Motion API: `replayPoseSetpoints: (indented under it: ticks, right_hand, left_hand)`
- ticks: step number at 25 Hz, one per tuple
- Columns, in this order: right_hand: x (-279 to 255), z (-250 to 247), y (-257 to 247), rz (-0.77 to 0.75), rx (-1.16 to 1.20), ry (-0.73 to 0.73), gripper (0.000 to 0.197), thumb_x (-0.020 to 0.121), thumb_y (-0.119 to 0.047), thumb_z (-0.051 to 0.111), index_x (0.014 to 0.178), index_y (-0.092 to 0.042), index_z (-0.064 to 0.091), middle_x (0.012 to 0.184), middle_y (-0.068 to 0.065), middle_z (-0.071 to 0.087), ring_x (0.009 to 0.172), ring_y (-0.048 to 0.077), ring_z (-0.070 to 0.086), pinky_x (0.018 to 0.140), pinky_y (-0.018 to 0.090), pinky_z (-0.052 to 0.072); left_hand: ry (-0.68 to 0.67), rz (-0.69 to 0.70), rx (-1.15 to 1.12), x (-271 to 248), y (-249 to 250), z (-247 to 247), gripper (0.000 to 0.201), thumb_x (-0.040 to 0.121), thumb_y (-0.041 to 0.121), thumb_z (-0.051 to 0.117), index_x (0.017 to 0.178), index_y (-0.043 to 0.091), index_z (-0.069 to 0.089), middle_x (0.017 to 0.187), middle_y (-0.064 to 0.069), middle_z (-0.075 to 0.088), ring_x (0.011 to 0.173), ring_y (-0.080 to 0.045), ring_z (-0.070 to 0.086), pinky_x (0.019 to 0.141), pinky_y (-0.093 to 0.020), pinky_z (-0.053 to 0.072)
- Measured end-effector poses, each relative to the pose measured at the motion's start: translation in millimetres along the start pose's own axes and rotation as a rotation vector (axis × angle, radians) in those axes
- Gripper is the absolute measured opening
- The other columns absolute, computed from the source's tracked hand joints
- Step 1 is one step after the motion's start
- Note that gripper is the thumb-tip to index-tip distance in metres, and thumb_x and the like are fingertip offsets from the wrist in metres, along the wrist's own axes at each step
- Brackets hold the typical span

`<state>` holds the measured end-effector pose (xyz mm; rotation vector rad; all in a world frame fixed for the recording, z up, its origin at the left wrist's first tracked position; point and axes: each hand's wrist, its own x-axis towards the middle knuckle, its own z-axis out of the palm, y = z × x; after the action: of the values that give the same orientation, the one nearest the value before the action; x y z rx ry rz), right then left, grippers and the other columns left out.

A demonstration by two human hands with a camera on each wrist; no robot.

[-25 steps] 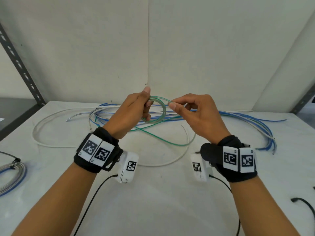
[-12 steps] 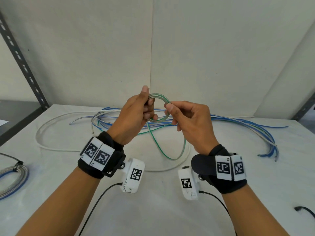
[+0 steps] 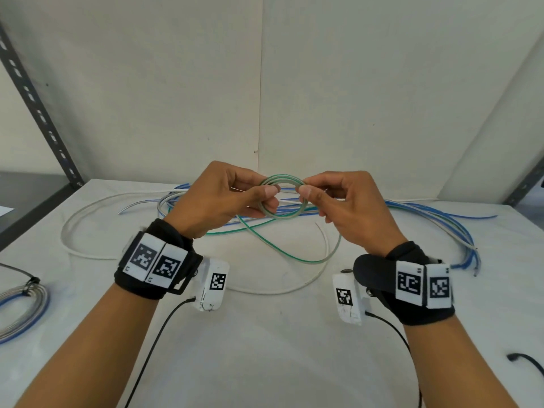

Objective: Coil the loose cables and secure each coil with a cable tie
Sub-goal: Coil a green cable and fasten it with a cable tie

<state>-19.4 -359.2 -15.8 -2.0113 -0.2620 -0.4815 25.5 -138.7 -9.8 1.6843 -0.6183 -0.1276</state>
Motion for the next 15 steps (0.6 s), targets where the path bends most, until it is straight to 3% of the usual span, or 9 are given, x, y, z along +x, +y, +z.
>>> replayPoseSetpoints:
  ticks: [4, 8, 12, 15]
  right_hand:
    - [0, 10, 1, 0.012, 0.14, 0.086, 0.014, 0.096, -0.022, 0.067, 0.103, -0.016, 0.077, 0.085, 0.004, 0.076, 0.061, 0.011, 0.063, 0.055, 0.025, 0.053]
    - [-3, 28, 3, 0.029, 0.192, 0.201, 0.014, 0.096, -0.021, 0.067, 0.1, -0.013, 0.078, 0.082, 0.006, 0.075, 0.062, 0.012, 0.066, 0.055, 0.026, 0.055]
    - [-5, 39, 7, -0.016, 0.1, 0.328, 0.012, 0.096, -0.025, 0.068, 0.094, -0.018, 0.078, 0.078, -0.004, 0.075, 0.066, 0.016, 0.069, 0.06, 0.032, 0.058]
    - [-7, 44, 3, 0.074, 0.288, 0.29, 0.014, 0.098, -0.022, 0.065, 0.095, -0.016, 0.078, 0.083, 0.003, 0.077, 0.065, 0.015, 0.066, 0.056, 0.026, 0.054]
  left_hand:
    - [0.11, 0.018, -0.105, 1, 1, 0, 0.024, 0.089, 0.02, 0.069, 0.102, 0.001, 0.075, 0.087, -0.016, 0.077, 0.082, -0.028, 0.076, 0.075, -0.035, 0.063]
    - [0.235, 0.023, -0.167, 4, 1, 2, 0.017, 0.095, 0.018, 0.066, 0.1, 0.004, 0.074, 0.085, -0.011, 0.077, 0.08, -0.024, 0.076, 0.076, -0.036, 0.063]
    - [0.251, 0.006, -0.233, 6, -3, 9, 0.02, 0.093, 0.02, 0.067, 0.101, 0.004, 0.074, 0.087, -0.012, 0.077, 0.081, -0.024, 0.076, 0.077, -0.035, 0.063]
    - [0.252, -0.028, -0.313, 7, -5, 12, 0.02, 0.092, 0.021, 0.066, 0.102, 0.006, 0.073, 0.088, -0.011, 0.077, 0.082, -0.023, 0.076, 0.078, -0.034, 0.063]
